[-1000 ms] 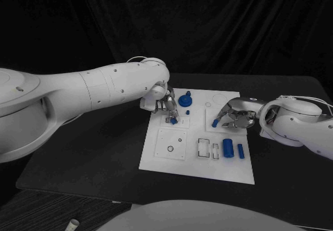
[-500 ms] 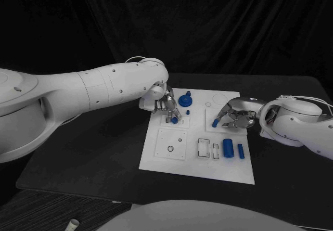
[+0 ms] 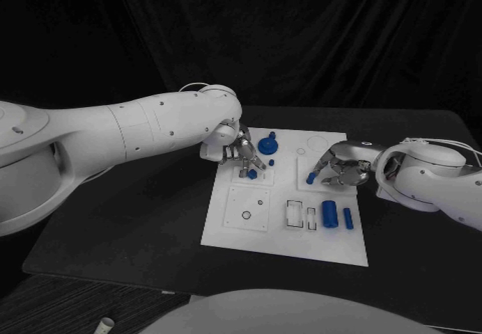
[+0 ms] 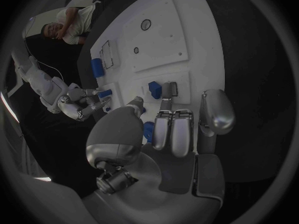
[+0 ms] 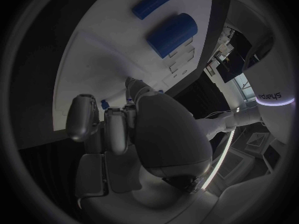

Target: Assemble the parts on the task board

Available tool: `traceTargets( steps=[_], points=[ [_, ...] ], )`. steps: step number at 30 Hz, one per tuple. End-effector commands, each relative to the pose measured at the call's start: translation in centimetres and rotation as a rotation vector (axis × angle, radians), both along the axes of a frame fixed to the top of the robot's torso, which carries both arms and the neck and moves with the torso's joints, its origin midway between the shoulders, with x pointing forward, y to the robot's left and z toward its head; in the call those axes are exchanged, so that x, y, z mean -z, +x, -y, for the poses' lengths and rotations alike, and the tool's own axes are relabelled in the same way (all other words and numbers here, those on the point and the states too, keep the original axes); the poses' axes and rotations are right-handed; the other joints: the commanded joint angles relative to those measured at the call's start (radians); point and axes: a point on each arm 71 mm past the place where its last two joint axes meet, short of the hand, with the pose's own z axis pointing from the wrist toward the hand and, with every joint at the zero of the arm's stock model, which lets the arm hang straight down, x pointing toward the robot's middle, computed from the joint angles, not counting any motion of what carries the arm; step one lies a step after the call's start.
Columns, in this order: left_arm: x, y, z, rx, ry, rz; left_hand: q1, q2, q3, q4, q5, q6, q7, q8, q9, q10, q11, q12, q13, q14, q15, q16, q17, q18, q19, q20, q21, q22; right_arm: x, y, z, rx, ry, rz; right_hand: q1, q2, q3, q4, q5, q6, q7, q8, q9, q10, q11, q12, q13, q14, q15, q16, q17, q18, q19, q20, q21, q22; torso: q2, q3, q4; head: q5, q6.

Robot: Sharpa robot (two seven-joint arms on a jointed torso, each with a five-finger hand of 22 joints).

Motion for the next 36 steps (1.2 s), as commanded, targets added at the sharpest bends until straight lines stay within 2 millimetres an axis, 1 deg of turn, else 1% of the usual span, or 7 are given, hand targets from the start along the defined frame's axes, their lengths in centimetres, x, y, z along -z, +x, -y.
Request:
traceTargets(
  steps=[1, 9, 16, 20, 23, 27, 36],
  points=[
    [-0.2, -0.1, 0.3, -0.015, -0.067, 0.05, 0.011, 0.007, 0.001, 0.0, -0.004, -0.012, -0.001, 0.003, 0.0, 0.076, 0.007, -0.003, 0.226, 0.086, 0.009, -0.002, 0.207, 0.007, 0.017, 0.007, -0.002, 0.148, 0.5, -0.1, 0.3, 0.016, -0.029, -0.02, -0.001, -0.005, 0.006, 0.002, 0.005, -0.009, 0.0, -0.005, -0.001, -0.009, -0.001, -0.004, -0.054, 0.016, 0.006, -0.005, 0.043, 0.009, -0.005, -0.001, -0.003, 0.155, 0.001, 0.0001, -0.0007, -0.001, 0.0],
    [-1.1, -0.6, 0.0, -0.019, -0.138, 0.106, 0.104, 0.027, 0.015, -0.038, 0.01, -0.035, 0.006, 0.005, -0.006, 0.075, 0.013, -0.006, 0.225, 0.085, 0.014, -0.002, 0.208, 0.007, 0.018, 0.013, -0.003, 0.15, 0.5, -0.1, 0.5, 0.021, -0.031, -0.021, -0.001, -0.005, 0.006, 0.002, 0.005, -0.009, 0.0, -0.005, -0.001, -0.009, -0.001, -0.004, -0.054, 0.016, 0.006, -0.005, 0.043, 0.009, -0.005, -0.001, -0.003, 0.155, 0.003, 0.0003, -0.0001, -0.002, 0.0],
    [-1.2, -1.1, -0.1, 0.001, -0.157, 0.102, 0.133, 0.035, 0.02, -0.05, 0.02, -0.037, 0.007, 0.006, -0.019, 0.073, 0.015, -0.01, 0.223, 0.084, 0.016, -0.002, 0.207, 0.007, 0.015, 0.015, -0.006, 0.151, 0.5, -0.1, 0.5, 0.02, -0.031, -0.021, -0.001, -0.005, 0.006, 0.002, 0.005, -0.009, 0.0, -0.005, -0.001, -0.009, -0.001, -0.004, -0.054, 0.016, 0.006, -0.005, 0.043, 0.009, -0.005, -0.001, -0.003, 0.155, 0.001, 0.0009, 0.0009, -0.008, 0.0],
    [-1.2, -1.2, -0.2, 0.009, -0.151, 0.092, 0.148, 0.039, 0.023, -0.057, 0.041, -0.039, 0.009, 0.005, -0.033, 0.071, 0.016, -0.013, 0.222, 0.083, 0.017, -0.004, 0.206, 0.008, 0.014, 0.016, -0.01, 0.15, 0.5, -0.1, 0.5, 0.021, -0.032, -0.022, -0.002, -0.005, 0.008, 0.002, 0.005, -0.009, 0.001, -0.005, -0.001, -0.01, 0.0, -0.005, -0.055, 0.015, 0.006, -0.006, 0.043, 0.01, -0.005, 0.0, -0.005, 0.154, -0.001, 0.0023, 0.0, -0.004, 0.0],
    [-1.1, -1.2, -0.3, 0.009, -0.141, 0.083, 0.171, 0.043, 0.03, -0.071, 0.08, -0.038, 0.01, 0.004, -0.053, 0.07, 0.017, -0.016, 0.221, 0.082, 0.018, -0.006, 0.205, 0.009, 0.012, 0.017, -0.013, 0.15, 0.5, -0.1, 0.5, 0.021, -0.032, -0.022, -0.002, -0.005, 0.008, 0.002, 0.005, -0.009, 0.001, -0.005, -0.001, -0.01, 0.0, -0.005, -0.055, 0.015, 0.006, -0.006, 0.043, 0.01, -0.005, 0.0, -0.005, 0.154, -0.001, 0.0016, -0.0001, -0.005, 0.0],
    [-1.0, -1.1, -0.6, 0.009, -0.116, 0.066, 0.182, 0.046, 0.036, -0.079, 0.093, -0.034, 0.009, 0.006, -0.063, 0.069, 0.016, -0.018, 0.22, 0.082, 0.018, -0.007, 0.204, 0.009, 0.012, 0.018, -0.015, 0.15, 0.6, -0.2, 0.4, 0.019, -0.032, -0.024, -0.002, -0.005, 0.008, 0.002, 0.005, -0.009, 0.001, -0.005, -0.001, -0.01, 0.0, -0.005, -0.055, 0.015, 0.006, -0.006, 0.043, 0.01, -0.005, 0.0, -0.005, 0.154, 0.0, -0.0005, -0.0002, -0.005, 0.0],
    [-0.9, -1.1, -1.0, -0.006, -0.065, 0.046, 0.181, 0.043, 0.033, -0.08, 0.079, -0.027, 0.008, 0.008, -0.07, 0.067, 0.016, -0.021, 0.219, 0.081, 0.018, -0.011, 0.202, 0.009, 0.011, 0.018, -0.017, 0.149, 0.6, -0.2, 0.4, 0.018, -0.032, -0.026, -0.003, -0.005, 0.009, 0.002, 0.005, -0.008, 0.001, -0.005, -0.001, -0.01, 0.0, -0.005, -0.056, 0.015, 0.006, -0.006, 0.042, 0.01, -0.005, 0.0, -0.005, 0.154, 0.001, -0.0016, -0.0002, -0.004, 0.0]
  ],
)
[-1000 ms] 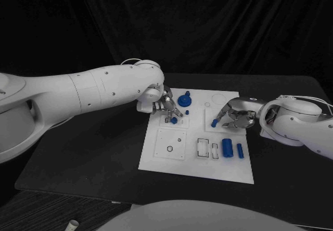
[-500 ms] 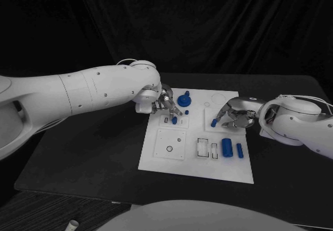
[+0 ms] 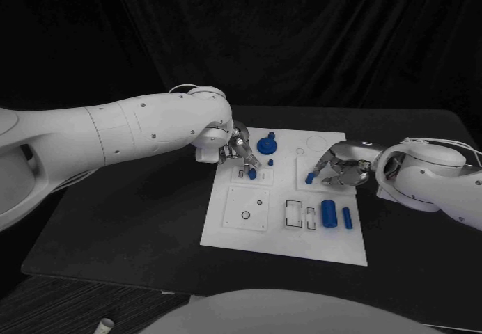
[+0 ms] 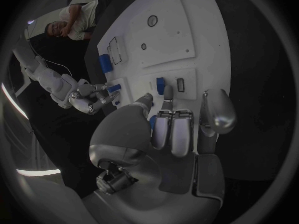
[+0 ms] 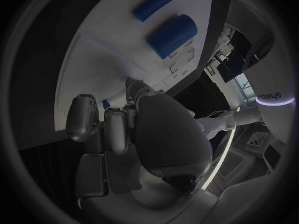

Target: Assemble the parts on the task board

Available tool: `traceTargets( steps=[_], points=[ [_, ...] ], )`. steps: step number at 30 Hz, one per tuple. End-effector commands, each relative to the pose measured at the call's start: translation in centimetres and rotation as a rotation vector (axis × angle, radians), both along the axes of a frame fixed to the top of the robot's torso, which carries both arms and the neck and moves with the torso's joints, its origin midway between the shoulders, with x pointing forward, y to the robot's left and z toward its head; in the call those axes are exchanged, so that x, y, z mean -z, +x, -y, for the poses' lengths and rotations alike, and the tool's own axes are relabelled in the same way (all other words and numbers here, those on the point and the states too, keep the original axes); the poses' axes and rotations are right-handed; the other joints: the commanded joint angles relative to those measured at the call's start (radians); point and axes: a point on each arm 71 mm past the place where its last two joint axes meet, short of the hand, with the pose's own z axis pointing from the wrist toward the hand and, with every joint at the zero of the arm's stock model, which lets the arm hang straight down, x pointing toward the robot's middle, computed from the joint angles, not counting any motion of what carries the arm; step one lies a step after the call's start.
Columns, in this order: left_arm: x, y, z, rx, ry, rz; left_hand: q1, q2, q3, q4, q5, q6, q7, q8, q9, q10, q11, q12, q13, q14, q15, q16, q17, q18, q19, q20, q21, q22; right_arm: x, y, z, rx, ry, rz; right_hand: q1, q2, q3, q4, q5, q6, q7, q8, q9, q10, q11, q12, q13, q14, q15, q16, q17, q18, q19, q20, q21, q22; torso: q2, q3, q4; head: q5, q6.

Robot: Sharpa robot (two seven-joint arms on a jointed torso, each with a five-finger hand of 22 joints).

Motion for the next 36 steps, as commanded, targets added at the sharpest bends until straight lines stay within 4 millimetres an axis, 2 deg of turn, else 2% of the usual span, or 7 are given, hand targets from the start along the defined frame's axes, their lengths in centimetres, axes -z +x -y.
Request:
traceTargets(
  steps=[1, 5, 16, 24, 32, 35, 36],
  points=[
    [0.0, -0.1, -0.1, 0.001, 0.038, -0.025, 0.008, -0.002, -0.003, -0.003, -0.009, 0.01, 0.001, 0.004, -0.003, 0.064, 0.005, -0.006, 0.219, 0.084, 0.007, -0.006, 0.201, 0.009, 0.008, 0.007, -0.002, 0.149, 0.6, -0.2, 0.2, 0.014, -0.031, -0.023, -0.003, -0.005, 0.006, -0.001, 0.005, -0.008, 0.001, -0.004, -0.001, -0.007, 0.004, -0.003, -0.056, 0.015, 0.006, -0.006, 0.042, 0.01, -0.005, 0.0, -0.005, 0.154, 0.001, -0.001, 0.0006, 0.001, 0.0],
    [0.1, -0.1, -0.3, -0.001, 0.051, -0.032, 0.003, -0.005, -0.008, -0.001, -0.021, 0.011, 0.002, 0.006, -0.006, 0.062, 0.005, -0.011, 0.216, 0.083, 0.007, -0.011, 0.198, 0.011, 0.006, 0.007, -0.013, 0.147, 0.6, -0.2, 0.2, 0.014, -0.031, -0.023, -0.004, -0.005, 0.006, -0.001, 0.005, -0.008, 0.001, -0.005, -0.001, -0.007, 0.004, -0.004, -0.056, 0.015, 0.006, -0.007, 0.042, 0.01, -0.005, 0.0, -0.006, 0.154, 0.001, -0.0001, 0.0002, -0.001, 0.0],
    [0.1, -0.4, 0.1, 0.03, 0.032, -0.041, 0.003, -0.003, -0.008, -0.001, -0.027, 0.007, 0.002, 0.004, -0.011, 0.053, 0.006, -0.036, 0.206, 0.08, 0.008, -0.02, 0.193, 0.012, 0.004, 0.007, -0.024, 0.145, 0.7, -0.2, 0.2, 0.014, -0.03, -0.023, -0.004, -0.005, 0.006, -0.001, 0.005, -0.008, 0.001, -0.005, -0.001, -0.007, 0.004, -0.004, -0.056, 0.015, 0.006, -0.007, 0.042, 0.01, -0.005, 0.0, -0.006, 0.154, 0.002, 0.0006, -0.0008, 0.003, 0.0],
    [0.2, -0.6, 0.2, -0.005, -0.015, -0.077, 0.034, 0.004, 0.006, -0.023, -0.009, 0.01, 0.002, 0.0, -0.035, 0.043, 0.006, -0.062, 0.194, 0.077, 0.009, -0.026, 0.189, 0.014, -0.002, 0.008, -0.037, 0.143, 0.7, -0.2, 0.3, 0.016, -0.032, -0.026, -0.005, -0.004, 0.008, -0.001, 0.006, -0.009, 0.001, -0.005, -0.001, -0.007, 0.004, -0.004, -0.056, 0.014, 0.007, -0.007, 0.042, 0.01, -0.006, 0.0, -0.008, 0.153, 0.001, 0.0007, 0.0004, 0.002, 0.0],
    [0.2, -0.9, -0.4, -0.037, -0.006, -0.087, 0.028, -0.001, 0.002, -0.023, -0.022, 0.035, -0.003, 0.016, -0.039, 0.045, 0.003, -0.056, 0.196, 0.078, 0.007, -0.022, 0.191, 0.013, -0.001, 0.007, -0.03, 0.145, 0.6, -0.3, 0.2, 0.011, -0.02, -0.015, -0.006, -0.004, 0.008, -0.001, 0.006, -0.008, 0.002, -0.004, -0.001, -0.007, 0.004, -0.004, -0.056, 0.014, 0.007, -0.007, 0.041, 0.01, -0.006, 0.0, -0.008, 0.153, 0.001, 0.0004, 0.0, 0.002, 0.0],
    [0.1, -1.1, -0.8, -0.052, -0.02, -0.064, 0.001, -0.009, -0.02, -0.007, -0.051, 0.027, -0.006, 0.051, -0.01, 0.053, 0.001, -0.034, 0.205, 0.081, 0.004, -0.012, 0.197, 0.012, 0.002, 0.006, -0.023, 0.146, 0.3, -0.4, 0.2, -0.003, 0.016, 0.019, -0.014, -0.007, 0.006, 0.002, 0.002, -0.006, 0.002, -0.003, -0.001, -0.005, 0.005, -0.002, -0.054, 0.015, 0.007, -0.005, 0.044, 0.009, -0.004, 0.001, -0.006, 0.154, 0.001, 0.0006, 0.0002, 0.0, 0.0],
    [0.1, -1.2, -0.8, -0.053, -0.022, -0.055, -0.007, -0.01, -0.03, 0.001, -0.066, 0.022, -0.009, 0.074, 0.01, 0.057, -0.001, -0.024, 0.209, 0.083, 0.002, -0.005, 0.201, 0.011, 0.004, 0.003, -0.015, 0.148, 0.1, -0.4, 0.2, -0.006, 0.027, 0.03, -0.02, -0.008, 0.004, 0.006, -0.005, -0.005, 0.002, -0.002, -0.001, -0.003, 0.005, 0.0, -0.052, 0.016, 0.008, -0.004, 0.046, 0.008, -0.003, 0.001, -0.004, 0.155, 0.001, 0.0006, 0.0003, 0.0, 0.0]
  ],
)
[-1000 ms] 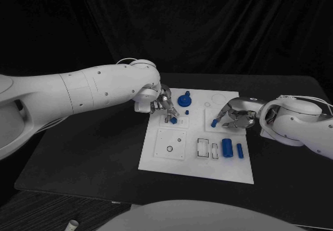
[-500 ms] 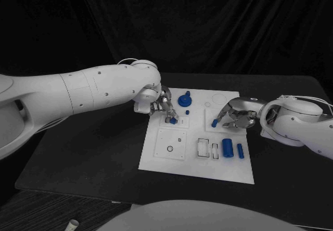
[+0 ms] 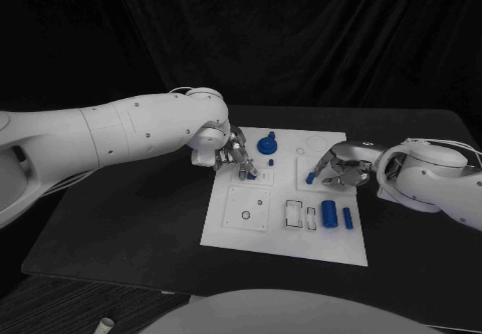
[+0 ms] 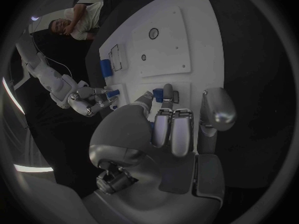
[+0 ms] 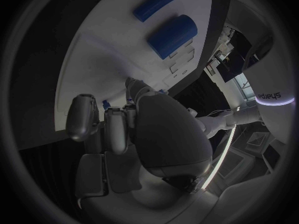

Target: Assemble the parts on the task board

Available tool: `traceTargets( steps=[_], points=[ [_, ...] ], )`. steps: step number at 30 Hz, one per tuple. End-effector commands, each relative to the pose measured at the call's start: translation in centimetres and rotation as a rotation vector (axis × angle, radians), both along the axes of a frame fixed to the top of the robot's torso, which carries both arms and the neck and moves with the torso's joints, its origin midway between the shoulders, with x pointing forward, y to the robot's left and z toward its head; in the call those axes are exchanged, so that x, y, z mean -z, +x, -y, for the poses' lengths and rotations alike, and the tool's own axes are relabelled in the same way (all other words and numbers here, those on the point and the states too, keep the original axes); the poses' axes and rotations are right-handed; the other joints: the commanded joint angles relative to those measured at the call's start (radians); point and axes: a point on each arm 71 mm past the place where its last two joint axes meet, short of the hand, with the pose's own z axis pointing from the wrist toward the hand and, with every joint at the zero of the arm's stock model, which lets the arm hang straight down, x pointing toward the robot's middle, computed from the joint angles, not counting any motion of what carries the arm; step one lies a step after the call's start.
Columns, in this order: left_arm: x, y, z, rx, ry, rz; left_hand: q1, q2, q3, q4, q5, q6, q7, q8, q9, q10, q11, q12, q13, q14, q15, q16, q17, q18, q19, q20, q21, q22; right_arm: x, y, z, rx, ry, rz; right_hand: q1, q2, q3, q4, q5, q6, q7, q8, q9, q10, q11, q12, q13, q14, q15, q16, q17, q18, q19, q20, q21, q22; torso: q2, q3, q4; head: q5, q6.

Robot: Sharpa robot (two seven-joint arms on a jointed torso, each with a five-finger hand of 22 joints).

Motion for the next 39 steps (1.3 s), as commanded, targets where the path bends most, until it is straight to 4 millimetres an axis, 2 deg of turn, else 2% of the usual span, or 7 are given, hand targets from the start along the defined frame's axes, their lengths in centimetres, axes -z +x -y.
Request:
traceTargets(
  steps=[1, 5, 15, 19, 24, 30, 39],
  points=[
    [-0.3, -0.3, -0.2, -0.031, -0.032, 0.037, -0.029, -0.005, -0.028, 0.02, -0.029, -0.011, -0.01, 0.052, 0.048, 0.063, -0.006, 0.027, 0.215, 0.083, -0.004, 0.019, 0.207, 0.009, 0.013, -0.002, 0.027, 0.151, -0.1, -0.4, 0.0, -0.012, 0.04, 0.048, -0.03, -0.006, -0.006, 0.017, -0.031, -0.003, 0.0, -0.001, -0.001, 0.006, 0.0, 0.006, -0.046, 0.02, 0.007, 0.005, 0.052, 0.007, 0.003, 0.002, 0.007, 0.158, 0.001, 0.0001, 0.0002, -0.002, 0.0],
    [-0.6, -0.8, -0.9, -0.034, -0.053, 0.096, -0.039, -0.008, -0.067, 0.054, -0.037, -0.058, -0.021, 0.167, 0.158, 0.069, -0.015, 0.046, 0.222, 0.087, -0.011, 0.031, 0.214, 0.007, 0.019, -0.011, 0.048, 0.154, -1.3, -0.7, -0.1, -0.037, 0.118, 0.138, -0.054, -0.013, -0.019, 0.033, -0.064, 0.002, -0.003, 0.004, -0.002, 0.035, -0.003, 0.031, -0.016, 0.033, 0.004, 0.022, 0.076, -0.003, 0.03, -0.001, 0.049, 0.173, 0.001, 0.0001, 0.0009, -0.001, 0.0],
    [-2.9, -2.6, -3.5, -0.038, -0.227, 0.242, -0.009, 0.002, -0.112, 0.107, -0.034, -0.11, -0.034, 0.316, 0.27, 0.099, -0.023, 0.131, 0.259, 0.104, -0.016, 0.105, 0.263, -0.009, 0.035, -0.017, 0.166, 0.176, -6.5, -0.9, -2.2, -0.14, 0.242, 0.333, -0.087, -0.024, -0.05, 0.057, -0.084, 0.01, -0.016, 0.008, -0.007, 0.149, -0.016, 0.134, 0.128, 0.074, -0.01, 0.074, 0.153, -0.034, 0.108, -0.015, 0.184, 0.216, 0.001, -0.0067, -0.0015, 0.006, 0.0],
    [-3.8, -3.3, -4.7, -0.037, -0.308, 0.301, 0.052, 0.013, -0.112, 0.106, 0.048, -0.131, -0.036, 0.348, 0.283, 0.103, -0.024, 0.141, 0.263, 0.104, -0.018, 0.105, 0.263, -0.015, 0.037, -0.018, 0.215, 0.184, -7.3, -0.3, -3.9, -0.189, 0.239, 0.357, -0.074, -0.026, -0.049, 0.048, -0.066, 0.0, -0.025, 0.001, -0.011, 0.162, -0.024, 0.146, 0.147, 0.08, -0.017, 0.083, 0.168, -0.04, 0.123, -0.021, 0.211, 0.224, 0.001, -0.0061, 0.0021, 0.002, 0.0],
    [-4.8, -3.8, -5.6, -0.008, -0.423, 0.377, 0.217, 0.019, -0.041, 0.051, 0.24, -0.176, -0.02, 0.271, 0.19, 0.103, -0.012, 0.141, 0.263, 0.104, -0.009, 0.105, 0.263, -0.018, 0.029, -0.013, 0.235, 0.185, -7.2, 0.5, -6.4, -0.264, 0.192, 0.359, -0.059, -0.029, -0.046, 0.035, -0.052, -0.012, -0.036, -0.005, -0.016, 0.169, -0.033, 0.152, 0.156, 0.083, -0.024, 0.086, 0.173, -0.044, 0.131, -0.027, 0.226, 0.229, 0.003, -0.0089, 0.0027, 0.01, 0.0],
    [-5.8, -4.0, -6.2, -0.005, -0.573, 0.446, 0.282, 0.006, 0.017, 0.057, 0.258, -0.179, 0.002, 0.188, 0.069, 0.087, 0.006, 0.107, 0.247, 0.104, 0.007, 0.105, 0.263, -0.016, 0.017, 0.001, 0.232, 0.182, -6.2, 0.9, -8.8, -0.331, 0.142, 0.335, -0.065, -0.031, -0.051, 0.037, -0.073, -0.023, -0.04, -0.01, -0.019, 0.168, -0.037, 0.151, 0.154, 0.084, -0.028, 0.087, 0.174, -0.044, 0.132, -0.032, 0.228, 0.229, 0.006, -0.0168, 0.0161, 0.005, 0.0],
    [-6.6, -4.1, -7.4, -0.025, -0.666, 0.523, 0.311, -0.027, 0.061, 0.092, 0.305, -0.143, 0.021, 0.097, -0.088, 0.088, 0.023, 0.109, 0.247, 0.104, 0.021, 0.105, 0.263, -0.016, 0.01, 0.017, 0.251, 0.183, -4.0, 0.9, -12.3, -0.484, 0.017, 0.353, -0.039, -0.049, -0.054, 0.018, -0.095, -0.033, -0.074, -0.02, -0.026, 0.175, -0.062, 0.156, 0.163, 0.091, -0.048, 0.1, 0.198, -0.052, 0.148, -0.05, 0.261, 0.24, 0.018, -0.0271, 0.0471, -0.038, 0.0]
  ],
)
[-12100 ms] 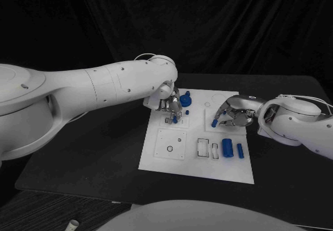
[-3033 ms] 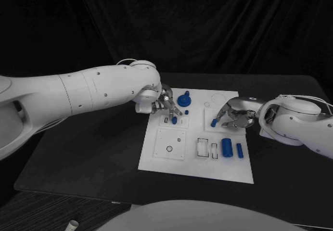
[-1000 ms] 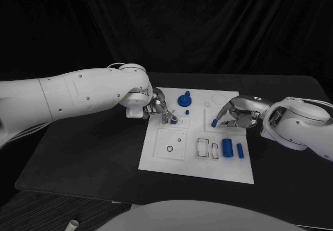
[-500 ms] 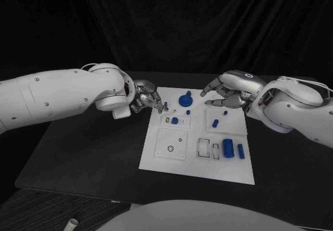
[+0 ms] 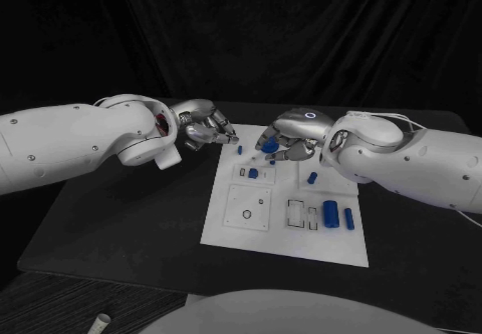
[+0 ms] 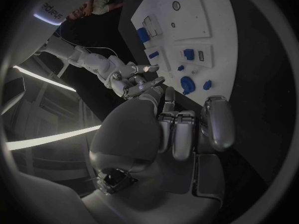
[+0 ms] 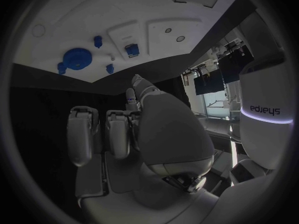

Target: Assemble the parts on the task board

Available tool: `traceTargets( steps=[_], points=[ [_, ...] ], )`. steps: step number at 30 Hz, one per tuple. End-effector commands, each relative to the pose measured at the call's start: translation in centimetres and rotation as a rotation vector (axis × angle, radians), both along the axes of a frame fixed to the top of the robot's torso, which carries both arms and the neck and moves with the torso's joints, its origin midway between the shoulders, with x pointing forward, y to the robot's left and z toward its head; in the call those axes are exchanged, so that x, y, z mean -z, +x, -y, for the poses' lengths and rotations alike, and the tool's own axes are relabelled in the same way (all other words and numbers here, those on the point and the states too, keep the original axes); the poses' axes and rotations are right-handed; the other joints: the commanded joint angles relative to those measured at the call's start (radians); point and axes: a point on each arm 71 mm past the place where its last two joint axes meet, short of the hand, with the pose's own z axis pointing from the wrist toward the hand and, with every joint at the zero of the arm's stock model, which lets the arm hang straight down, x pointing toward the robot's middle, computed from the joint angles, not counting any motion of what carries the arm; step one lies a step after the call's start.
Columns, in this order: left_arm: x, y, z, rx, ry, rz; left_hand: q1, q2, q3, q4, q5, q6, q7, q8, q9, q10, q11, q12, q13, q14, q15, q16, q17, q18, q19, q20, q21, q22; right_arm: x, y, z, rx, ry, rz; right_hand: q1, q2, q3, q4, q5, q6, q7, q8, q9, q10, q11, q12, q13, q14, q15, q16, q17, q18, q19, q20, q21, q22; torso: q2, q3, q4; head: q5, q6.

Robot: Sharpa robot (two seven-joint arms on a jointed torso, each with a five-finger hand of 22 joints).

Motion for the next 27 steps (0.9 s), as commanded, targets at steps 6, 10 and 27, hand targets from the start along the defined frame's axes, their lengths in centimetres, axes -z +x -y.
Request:
traceTargets(
  steps=[6, 10, 27],
  points=[
    [-1.1, -0.1, -0.8, -0.016, -0.113, 0.085, 0.017, -0.012, 0.012, -0.001, 0.022, 0.017, 0.003, -0.014, -0.031, 0.09, 0.007, 0.007, 0.246, 0.104, 0.007, 0.003, 0.263, -0.015, 0.007, 0.01, 0.009, 0.182, 2.1, -0.4, -1.6, -0.124, -0.199, 0.013, -0.001, -0.018, -0.018, 0.011, -0.052, -0.033, -0.022, -0.032, -0.017, 0.064, -0.022, 0.005, 0.185, 0.092, -0.02, 0.009, 0.204, -0.022, 0.075, -0.021, 0.014, 0.241, 0.017, -0.02, 0.0221, -0.015, 0.0],
    [-1.1, -0.2, -1.3, -0.031, -0.115, 0.09, 0.017, -0.016, 0.012, 0.0, 0.027, 0.019, 0.003, -0.016, -0.037, 0.09, 0.008, 0.007, 0.245, 0.104, 0.007, 0.003, 0.263, -0.015, 0.007, 0.01, 0.009, 0.182, 2.6, -0.4, -2.0, -0.134, -0.224, 0.001, -0.019, -0.029, -0.036, 0.038, -0.1, -0.037, -0.026, -0.04, -0.022, 0.064, -0.026, 0.004, 0.185, 0.092, -0.023, 0.009, 0.204, -0.023, 0.076, -0.024, 0.015, 0.242, 0.025, -0.024, 0.0304, -0.03, 0.0],
    [-0.9, -0.3, -1.4, -0.03, -0.102, 0.067, 0.015, -0.019, 0.012, 0.003, 0.033, 0.022, 0.004, -0.018, -0.044, 0.087, 0.008, 0.001, 0.242, 0.104, 0.008, 0.003, 0.263, -0.014, 0.004, 0.011, 0.005, 0.181, 3.3, -0.1, -2.1, -0.125, -0.289, 0.02, 0.048, -0.03, -0.008, 0.011, 0.118, -0.055, -0.026, -0.061, -0.029, 0.061, -0.025, 0.0, 0.18, 0.092, -0.025, 0.01, 0.207, -0.022, 0.074, -0.027, 0.014, 0.241, 0.044, -0.0424, 0.0441, -0.056, 0.0]
  ],
)
